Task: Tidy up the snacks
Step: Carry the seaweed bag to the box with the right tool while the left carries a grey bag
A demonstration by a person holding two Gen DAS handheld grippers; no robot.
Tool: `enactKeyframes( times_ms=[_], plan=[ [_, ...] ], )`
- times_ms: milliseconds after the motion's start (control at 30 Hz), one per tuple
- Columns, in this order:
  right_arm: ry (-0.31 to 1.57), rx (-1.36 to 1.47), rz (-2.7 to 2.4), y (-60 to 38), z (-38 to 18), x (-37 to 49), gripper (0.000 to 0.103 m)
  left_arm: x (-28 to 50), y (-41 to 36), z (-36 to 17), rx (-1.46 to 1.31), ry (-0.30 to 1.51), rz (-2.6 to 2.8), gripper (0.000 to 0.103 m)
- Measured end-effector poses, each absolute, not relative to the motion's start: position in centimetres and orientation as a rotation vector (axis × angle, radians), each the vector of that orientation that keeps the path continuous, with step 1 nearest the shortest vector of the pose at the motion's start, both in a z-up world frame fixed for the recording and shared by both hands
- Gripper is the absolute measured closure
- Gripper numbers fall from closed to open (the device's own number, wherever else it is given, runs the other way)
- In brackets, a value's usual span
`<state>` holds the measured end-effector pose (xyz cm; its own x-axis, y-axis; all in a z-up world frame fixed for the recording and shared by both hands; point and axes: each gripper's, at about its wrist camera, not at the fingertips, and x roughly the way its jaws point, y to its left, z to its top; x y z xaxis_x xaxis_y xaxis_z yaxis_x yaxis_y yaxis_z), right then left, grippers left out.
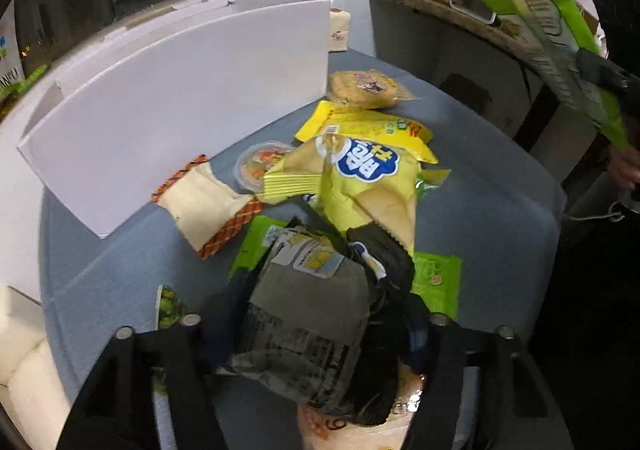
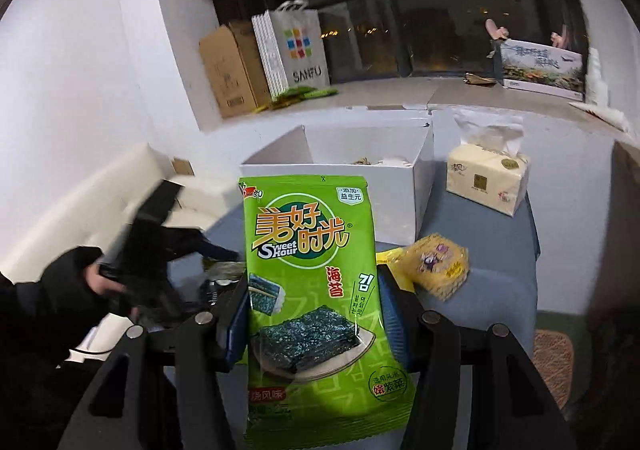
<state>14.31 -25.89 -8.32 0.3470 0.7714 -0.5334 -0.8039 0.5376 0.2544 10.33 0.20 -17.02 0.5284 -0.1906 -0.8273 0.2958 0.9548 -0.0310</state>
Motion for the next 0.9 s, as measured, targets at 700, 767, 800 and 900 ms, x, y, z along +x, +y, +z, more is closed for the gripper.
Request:
enactKeyframes(
  times_ms=[700, 767, 800, 900],
  plan=[
    [0.602, 0.123, 0.883, -21.8, -3.2, 16.9, 0.043, 9.0, 8.6, 1.4, -0.231, 0.377, -0.138, 0.054],
    [0.594, 0.127, 0.886, -20.1, -1.7, 18.6, 0.042, 11.5, 9.4, 2.4, -0.238, 0.368, -0.108, 0.054],
    [0.583, 0.123, 0.886, -19.4, -1.2, 19.2, 0.042, 12.6, 9.7, 2.6, -0.243, 0.371, -0.100, 0.054],
    [0.566, 0.067, 0.855, -16.3, 0.4, 21.8, 0.042, 16.5, 11.0, 2.9, -0.264, 0.403, -0.069, 0.054]
  ],
)
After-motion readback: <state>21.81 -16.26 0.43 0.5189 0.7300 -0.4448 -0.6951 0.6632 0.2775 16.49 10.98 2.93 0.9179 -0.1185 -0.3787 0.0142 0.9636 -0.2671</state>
